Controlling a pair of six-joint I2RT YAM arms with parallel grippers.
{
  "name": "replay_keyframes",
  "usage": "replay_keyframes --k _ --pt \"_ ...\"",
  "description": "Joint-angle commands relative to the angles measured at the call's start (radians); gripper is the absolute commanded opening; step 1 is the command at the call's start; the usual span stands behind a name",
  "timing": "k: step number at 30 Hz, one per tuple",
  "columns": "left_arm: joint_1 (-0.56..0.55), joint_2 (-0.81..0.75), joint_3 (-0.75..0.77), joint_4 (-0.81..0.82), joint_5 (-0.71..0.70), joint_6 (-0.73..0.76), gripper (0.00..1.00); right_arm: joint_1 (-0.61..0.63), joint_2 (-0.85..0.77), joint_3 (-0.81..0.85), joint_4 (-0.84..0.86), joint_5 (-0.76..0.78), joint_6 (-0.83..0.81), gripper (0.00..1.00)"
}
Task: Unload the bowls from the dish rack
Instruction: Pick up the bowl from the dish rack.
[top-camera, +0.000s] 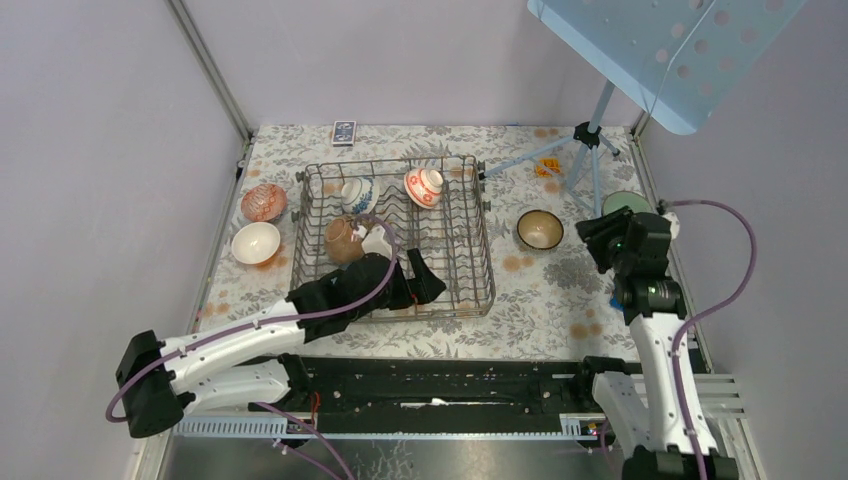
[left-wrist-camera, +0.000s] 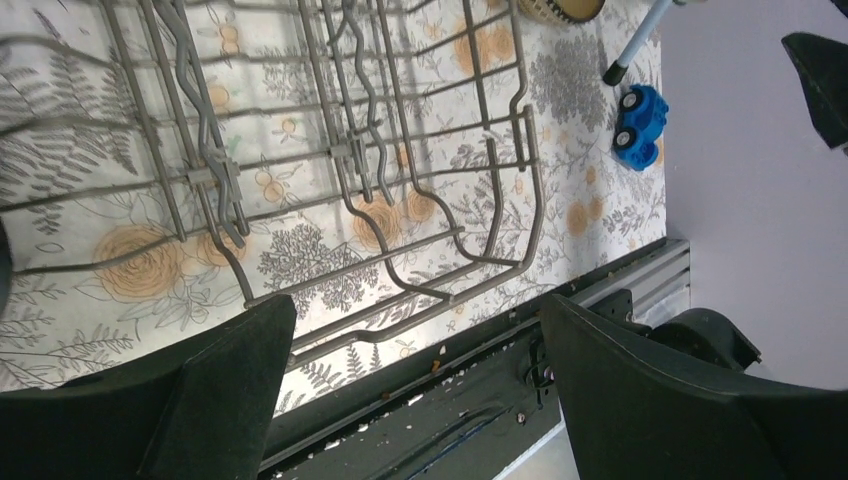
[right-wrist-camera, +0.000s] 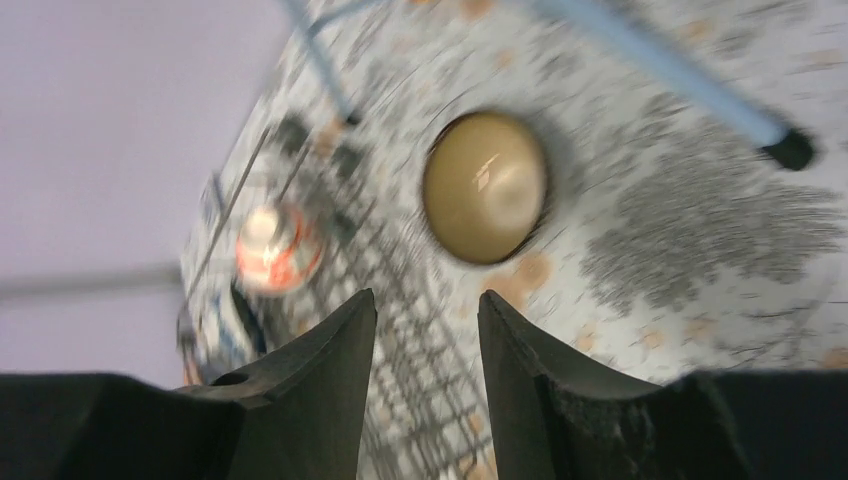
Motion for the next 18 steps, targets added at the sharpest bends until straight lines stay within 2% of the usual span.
replay_keyframes --k 1,5,7,9,14,18 --pt "0.001 -0.039 0.101 -0.057 -0.094 0.052 0.97 0.18 -0.085 0.02 -0.024 -0.098 -0.138 0.5" --pt "0.0 -0.045 0.166 -0.114 -0.175 0.089 0.98 0.319 -0.131 0.006 -0.003 -0.205 -0.187 0.53" --pt "0.001 -0.049 0.195 -0.149 -0.224 0.116 0.98 0.404 -0.132 0.0 0.008 -0.206 -0.2 0.54" --pt "0.001 -0.054 0.218 -0.185 -0.295 0.154 0.99 0.541 -0.109 0.001 0.024 -0.173 -0.222 0.55" --pt "0.012 -0.057 0.251 -0.26 -0.448 0.241 0.99 0.855 0.054 0.047 0.085 0.012 -0.284 0.56" --pt "0.064 -0.058 0.269 -0.282 -0.473 0.266 0.99 0.935 0.229 0.089 0.188 0.052 -0.311 0.57"
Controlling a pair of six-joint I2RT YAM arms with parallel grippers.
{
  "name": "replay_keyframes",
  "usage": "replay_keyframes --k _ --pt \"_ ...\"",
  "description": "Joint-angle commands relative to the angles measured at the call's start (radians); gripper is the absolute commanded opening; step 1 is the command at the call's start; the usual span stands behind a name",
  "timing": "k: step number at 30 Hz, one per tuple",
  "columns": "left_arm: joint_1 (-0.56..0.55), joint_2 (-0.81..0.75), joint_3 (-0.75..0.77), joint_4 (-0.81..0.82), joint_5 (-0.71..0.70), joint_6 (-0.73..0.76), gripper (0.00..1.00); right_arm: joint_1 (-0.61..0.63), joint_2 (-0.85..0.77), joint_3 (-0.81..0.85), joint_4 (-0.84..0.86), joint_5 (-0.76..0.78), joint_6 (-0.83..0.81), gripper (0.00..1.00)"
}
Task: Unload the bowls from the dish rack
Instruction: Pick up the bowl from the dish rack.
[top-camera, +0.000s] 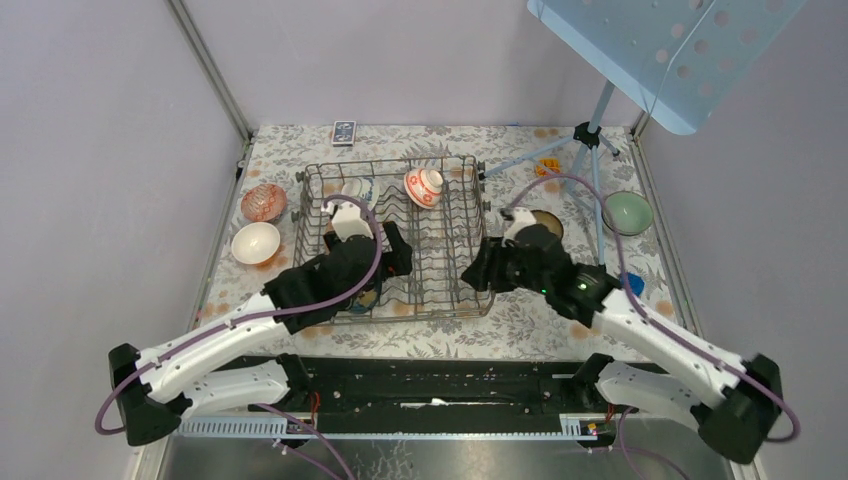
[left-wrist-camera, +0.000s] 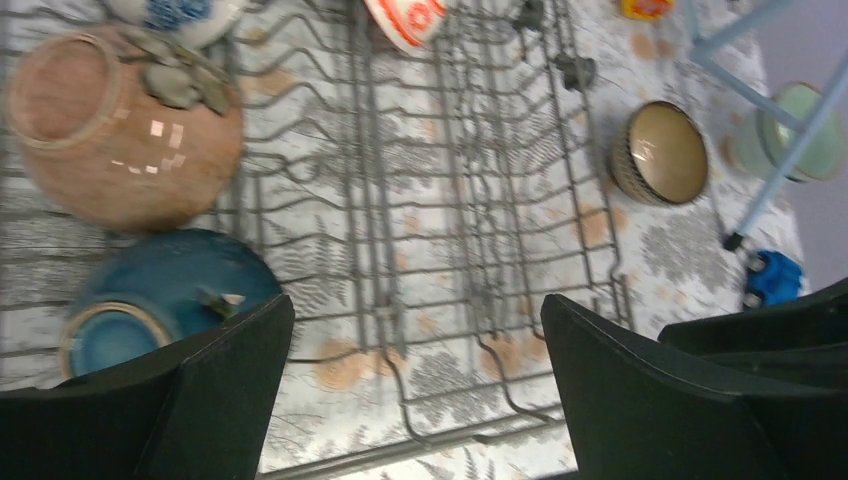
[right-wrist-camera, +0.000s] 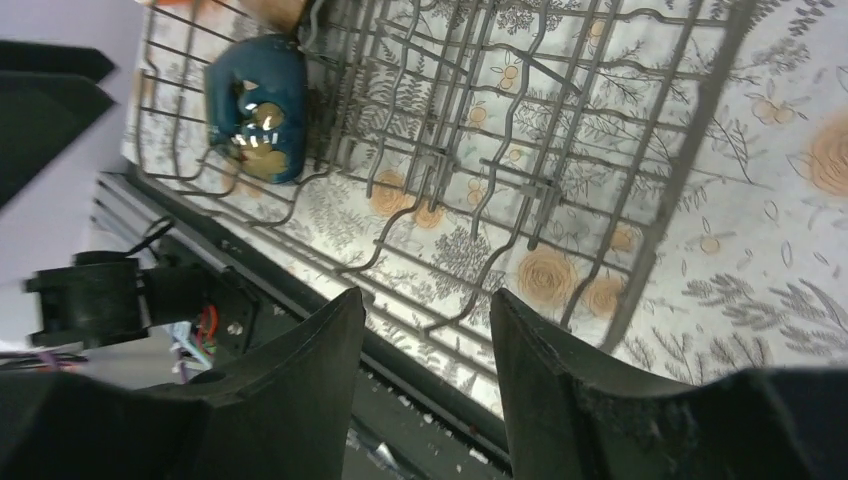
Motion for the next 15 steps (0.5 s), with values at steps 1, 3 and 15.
replay_keyframes --k 1,3,15 --pt "0.068 -0.013 0.062 -0.047 -0.089 0.072 0.99 0.06 0.152 0.064 0.156 0.095 -0.057 0.57" --pt "0.124 -0.014 0.068 -0.07 -0.064 0.093 0.99 0.071 0.224 0.074 0.21 0.119 -0.043 0.59" --pt "0.541 0.1 0.045 0.113 0.539 0.088 0.99 0.079 0.469 0.254 0.352 0.273 -0.091 0.91"
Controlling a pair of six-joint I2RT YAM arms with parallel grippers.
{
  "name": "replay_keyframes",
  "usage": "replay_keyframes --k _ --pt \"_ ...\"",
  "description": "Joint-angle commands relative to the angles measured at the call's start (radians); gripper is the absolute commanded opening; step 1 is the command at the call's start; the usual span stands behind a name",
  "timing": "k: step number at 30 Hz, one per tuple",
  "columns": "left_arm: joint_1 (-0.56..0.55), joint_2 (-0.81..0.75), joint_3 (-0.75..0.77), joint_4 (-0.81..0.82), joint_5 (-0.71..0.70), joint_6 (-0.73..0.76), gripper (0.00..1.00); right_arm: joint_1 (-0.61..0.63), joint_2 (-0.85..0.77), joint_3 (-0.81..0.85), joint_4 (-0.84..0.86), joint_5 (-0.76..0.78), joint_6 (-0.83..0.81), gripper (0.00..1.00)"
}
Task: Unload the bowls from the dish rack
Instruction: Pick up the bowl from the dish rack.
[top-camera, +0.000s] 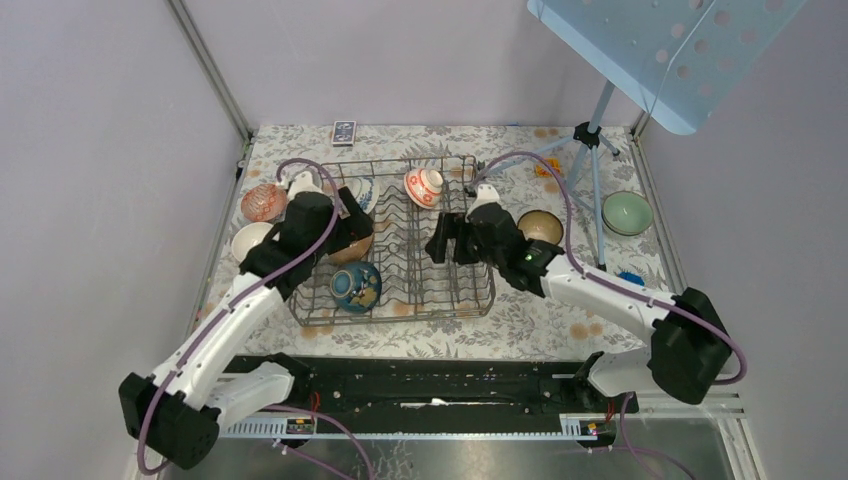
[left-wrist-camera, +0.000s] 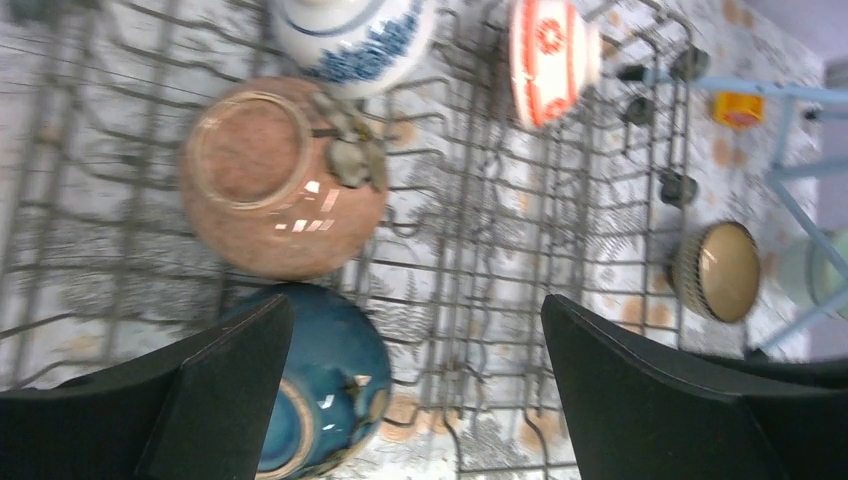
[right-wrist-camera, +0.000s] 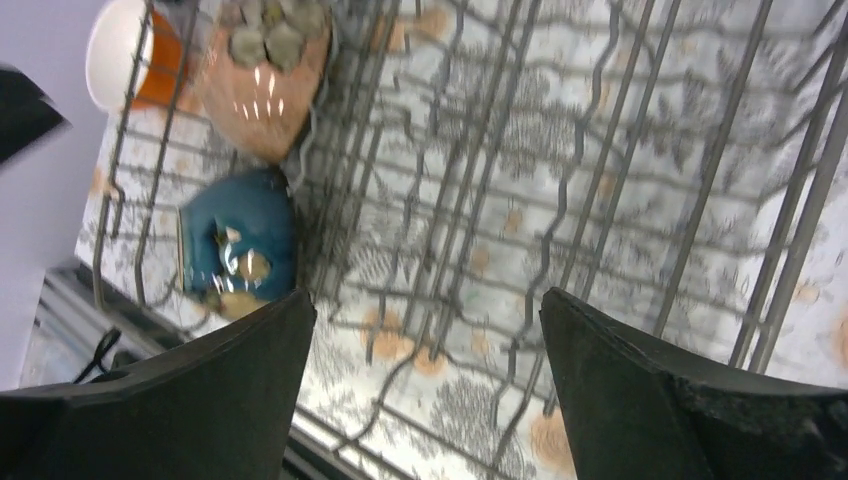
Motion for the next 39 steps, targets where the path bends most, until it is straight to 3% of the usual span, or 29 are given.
replay_keyframes --k 1,3,8,17,21,29,36,39 --pt "0.022 0.113 0.022 0.216 0.295 -0.015 0.99 -0.001 0.083 0.178 0.032 0.169 -0.072 0.93" --pt "0.022 0.176 0.039 0.308 0.357 -0.044 0.99 -0.036 0.138 0.254 0.014 0.202 -0.071 0.93" --pt "0.032 0.294 0.059 0.531 0.417 -0.117 0.99 -0.171 0.246 0.345 0.037 0.096 0.005 0.92" --pt "0.067 0.403 0.06 0.769 0.418 -0.144 0.99 -0.18 0.375 0.456 0.137 0.105 -0.175 0.87" --pt "0.067 0.429 0.078 0.757 0.332 -0.123 0.99 -0.196 0.432 0.562 0.039 0.086 -0.198 0.89" --pt "0.094 0.44 0.03 0.85 0.268 -0.092 0.99 -0.258 0.508 0.583 0.097 -0.044 -0.1 0.87" --pt "0.131 0.614 0.143 0.758 0.498 -0.14 0.99 -0.268 0.543 0.596 0.115 -0.104 -0.106 0.8" --pt "0.131 0.676 0.138 0.799 0.54 -0.204 0.97 -0.269 0.557 0.618 0.092 -0.123 -0.104 0.75"
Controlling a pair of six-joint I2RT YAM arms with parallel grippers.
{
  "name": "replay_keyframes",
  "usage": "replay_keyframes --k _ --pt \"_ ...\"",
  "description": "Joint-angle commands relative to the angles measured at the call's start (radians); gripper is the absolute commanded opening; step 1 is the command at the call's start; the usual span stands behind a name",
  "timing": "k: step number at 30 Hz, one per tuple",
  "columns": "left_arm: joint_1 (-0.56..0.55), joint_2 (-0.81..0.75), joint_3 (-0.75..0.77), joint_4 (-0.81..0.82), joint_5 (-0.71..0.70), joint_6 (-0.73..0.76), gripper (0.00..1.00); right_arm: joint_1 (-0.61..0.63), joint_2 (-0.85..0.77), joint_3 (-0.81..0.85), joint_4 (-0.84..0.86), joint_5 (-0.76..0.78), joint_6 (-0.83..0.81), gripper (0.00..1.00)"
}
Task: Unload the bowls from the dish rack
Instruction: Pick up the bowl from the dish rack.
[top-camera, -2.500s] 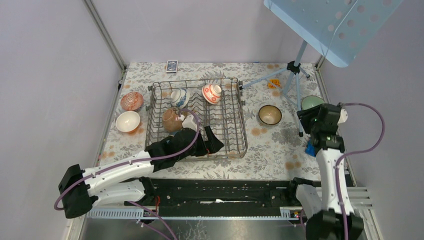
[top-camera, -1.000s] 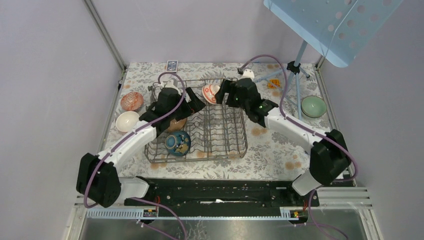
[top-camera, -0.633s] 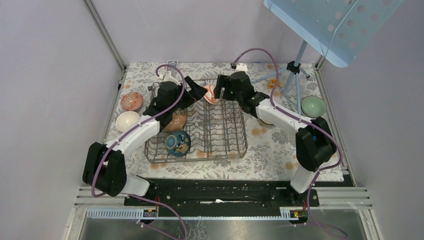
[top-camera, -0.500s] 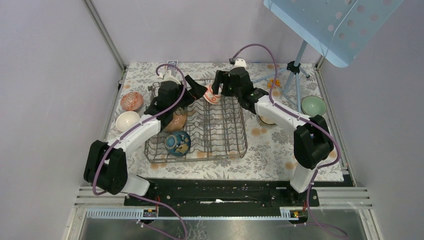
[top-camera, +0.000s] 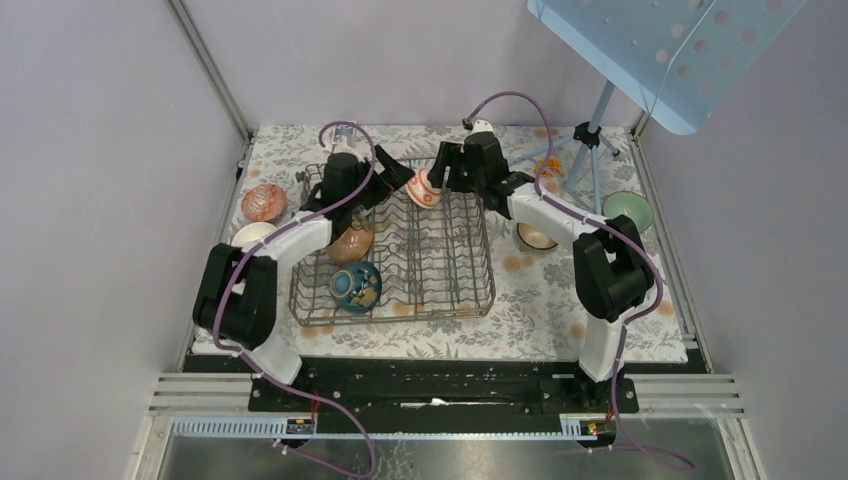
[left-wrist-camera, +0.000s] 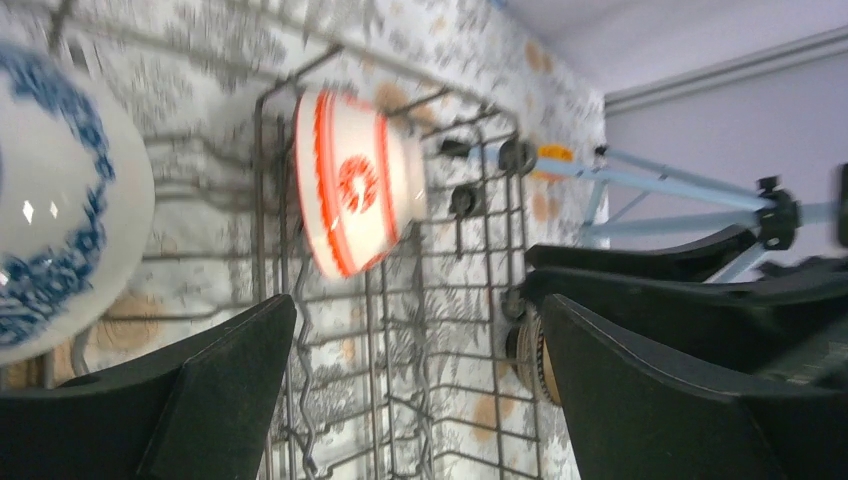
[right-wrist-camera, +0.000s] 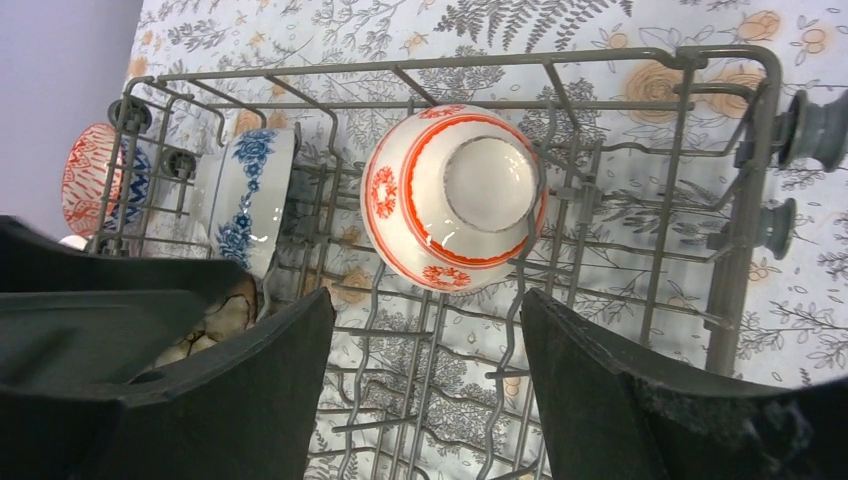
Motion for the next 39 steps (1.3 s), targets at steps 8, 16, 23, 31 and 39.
replay_keyframes --k 8,16,23,31,39 --pt "-0.004 0.166 0.067 0.039 0.091 -0.118 0.92 0.0 0.072 0.145 -0.045 -0.082 0.031 0.65" --pt "-0.004 0.244 0.153 -0.001 0.021 -0.124 0.85 -0.001 0.12 0.21 -0.104 -0.06 0.092 0.56" --pt "-0.003 0.314 0.223 -0.024 0.007 -0.107 0.82 -0.008 0.152 0.243 -0.137 -0.044 0.105 0.53" --pt "-0.003 0.357 0.263 -0.009 0.011 -0.093 0.79 -0.026 0.153 0.228 -0.132 -0.047 0.135 0.51" --pt "-0.003 0.355 0.263 0.016 0.02 -0.072 0.75 -0.054 0.169 0.22 -0.137 -0.064 0.197 0.49"
